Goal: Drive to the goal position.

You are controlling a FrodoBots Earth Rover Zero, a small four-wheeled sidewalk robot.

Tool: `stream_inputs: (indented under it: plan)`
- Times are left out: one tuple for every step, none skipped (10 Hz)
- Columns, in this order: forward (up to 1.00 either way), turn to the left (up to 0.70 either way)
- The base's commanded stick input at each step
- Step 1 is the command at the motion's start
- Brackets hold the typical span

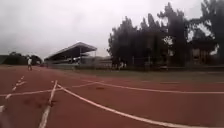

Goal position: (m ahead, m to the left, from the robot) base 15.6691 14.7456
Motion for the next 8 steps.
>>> stream_inputs:
  plan:
    - [0.70,0.00]
    - [0.70,0.00]
    - [0.70,0.00]
    - [0.70,0.00]
    - [0.70,0.00]
    - [0.70,0.00]
    - [0.70,0.00]
    - [0.70,0.00]
